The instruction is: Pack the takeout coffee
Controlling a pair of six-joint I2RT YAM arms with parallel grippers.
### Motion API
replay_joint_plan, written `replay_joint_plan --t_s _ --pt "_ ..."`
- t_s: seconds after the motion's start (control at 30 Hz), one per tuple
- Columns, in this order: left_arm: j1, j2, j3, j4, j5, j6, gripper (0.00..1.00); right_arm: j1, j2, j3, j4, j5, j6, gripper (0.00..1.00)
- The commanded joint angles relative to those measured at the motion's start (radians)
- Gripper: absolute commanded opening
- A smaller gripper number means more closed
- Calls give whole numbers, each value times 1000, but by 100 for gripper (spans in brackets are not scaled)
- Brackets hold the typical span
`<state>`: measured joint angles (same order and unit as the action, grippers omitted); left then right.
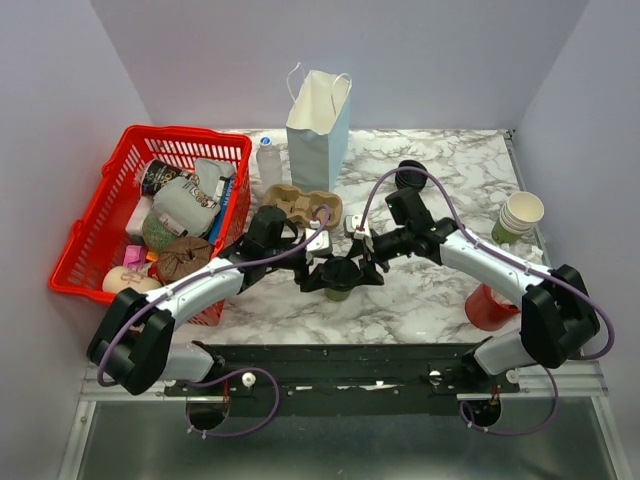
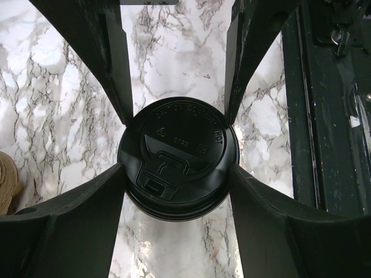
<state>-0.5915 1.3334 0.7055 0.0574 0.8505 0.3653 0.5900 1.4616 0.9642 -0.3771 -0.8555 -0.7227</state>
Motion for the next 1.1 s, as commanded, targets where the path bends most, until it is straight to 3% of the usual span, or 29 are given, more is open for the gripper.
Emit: replay_joint_plan --t_s 0.0,0.53,0.77,1.03,1.07 --pt "-44 82 -93 91 -54 -31 72 50 55 1 7 49 37 74" --pt "-68 76 -199 242 -125 -150 66 60 -43 -59 119 96 68 78" --pt "-71 40 -182 196 -143 -180 66 59 -75 -62 145 91 75 81" --pt "-73 9 -146 134 -154 -189 76 59 -56 -56 172 105 98 84" --pt "-71 7 -141 127 -151 -183 88 59 -64 -56 179 105 98 84"
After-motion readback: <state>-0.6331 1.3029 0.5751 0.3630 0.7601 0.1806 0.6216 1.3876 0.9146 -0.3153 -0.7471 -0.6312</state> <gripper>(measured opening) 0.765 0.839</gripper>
